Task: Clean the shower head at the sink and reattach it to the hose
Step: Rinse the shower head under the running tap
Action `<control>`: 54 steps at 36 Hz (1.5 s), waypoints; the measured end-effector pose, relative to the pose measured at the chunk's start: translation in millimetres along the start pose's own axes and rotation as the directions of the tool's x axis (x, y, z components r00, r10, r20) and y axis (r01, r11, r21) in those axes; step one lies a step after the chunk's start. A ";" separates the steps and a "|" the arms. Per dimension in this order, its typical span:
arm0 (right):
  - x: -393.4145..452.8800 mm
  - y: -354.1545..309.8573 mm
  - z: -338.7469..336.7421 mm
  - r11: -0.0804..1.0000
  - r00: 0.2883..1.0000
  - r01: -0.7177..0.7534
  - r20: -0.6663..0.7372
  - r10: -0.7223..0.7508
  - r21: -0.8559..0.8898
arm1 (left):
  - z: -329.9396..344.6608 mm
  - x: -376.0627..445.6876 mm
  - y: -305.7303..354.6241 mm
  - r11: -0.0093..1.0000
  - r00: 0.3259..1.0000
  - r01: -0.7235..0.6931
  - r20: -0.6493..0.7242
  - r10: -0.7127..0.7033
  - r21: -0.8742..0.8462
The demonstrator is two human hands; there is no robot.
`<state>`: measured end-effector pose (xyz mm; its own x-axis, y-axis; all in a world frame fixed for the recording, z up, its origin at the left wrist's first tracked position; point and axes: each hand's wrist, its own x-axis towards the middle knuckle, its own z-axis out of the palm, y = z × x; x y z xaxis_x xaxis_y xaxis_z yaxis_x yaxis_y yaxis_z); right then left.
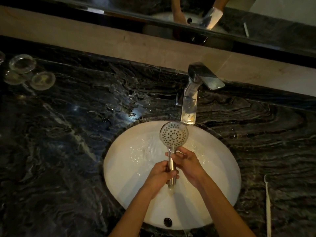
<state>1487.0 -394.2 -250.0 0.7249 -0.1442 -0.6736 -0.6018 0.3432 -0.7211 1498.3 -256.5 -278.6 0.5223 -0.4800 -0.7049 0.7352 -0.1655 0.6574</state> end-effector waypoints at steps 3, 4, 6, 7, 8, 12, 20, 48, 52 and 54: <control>-0.6 0.8 1.5 1.000 1.000 0.010 -0.010 -0.010 -0.004 | -0.5 -0.6 2.8 1.000 0.999 0.020 0.025 -0.020 -0.002; -0.7 1.4 1.4 1.000 1.000 0.013 -0.013 -0.013 0.000 | -0.4 -1.0 3.9 1.000 0.999 0.025 0.033 -0.025 -0.005; -1.1 1.8 1.0 1.000 1.000 0.013 -0.021 -0.013 0.005 | -0.8 -2.1 5.7 0.999 0.998 0.030 0.055 -0.029 -0.012; -1.6 1.8 0.8 1.000 1.000 0.011 -0.023 -0.011 0.007 | -1.4 -2.6 5.9 0.999 0.997 0.033 0.070 -0.031 -0.022; -1.8 2.5 0.6 1.000 1.000 0.006 -0.024 -0.006 0.011 | -2.1 -3.3 5.8 0.998 0.995 0.040 0.088 -0.036 -0.043; -5.6 7.3 -1.6 0.999 0.999 -0.018 -0.027 0.019 0.026 | -4.3 -7.7 4.1 0.982 0.981 0.105 0.178 -0.077 -0.155; -10.8 11.8 -10.0 0.999 0.999 -0.028 -0.043 0.030 0.041 | 1.2 -8.5 3.4 0.970 0.970 0.147 0.222 -0.102 -0.195; 6.4 10.1 -10.4 0.998 0.996 0.053 -0.071 -0.054 -0.018 | 1.4 3.7 1.5 0.992 0.987 0.022 0.160 -0.002 -0.126; 8.4 5.8 -8.4 0.998 0.996 0.060 -0.065 -0.061 -0.025 | 0.8 4.5 2.9 0.987 0.988 0.021 0.153 0.004 -0.157; 9.7 3.4 -6.9 0.998 0.996 0.067 -0.056 -0.068 -0.019 | -0.1 5.7 3.5 0.988 0.990 0.015 0.140 0.006 -0.151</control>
<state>1489.6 -400.9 -260.1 0.7441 -0.2192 -0.6310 -0.5583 0.3147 -0.7676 1504.0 -259.7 -280.3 0.4611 -0.5968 -0.6567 0.7998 -0.0410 0.5989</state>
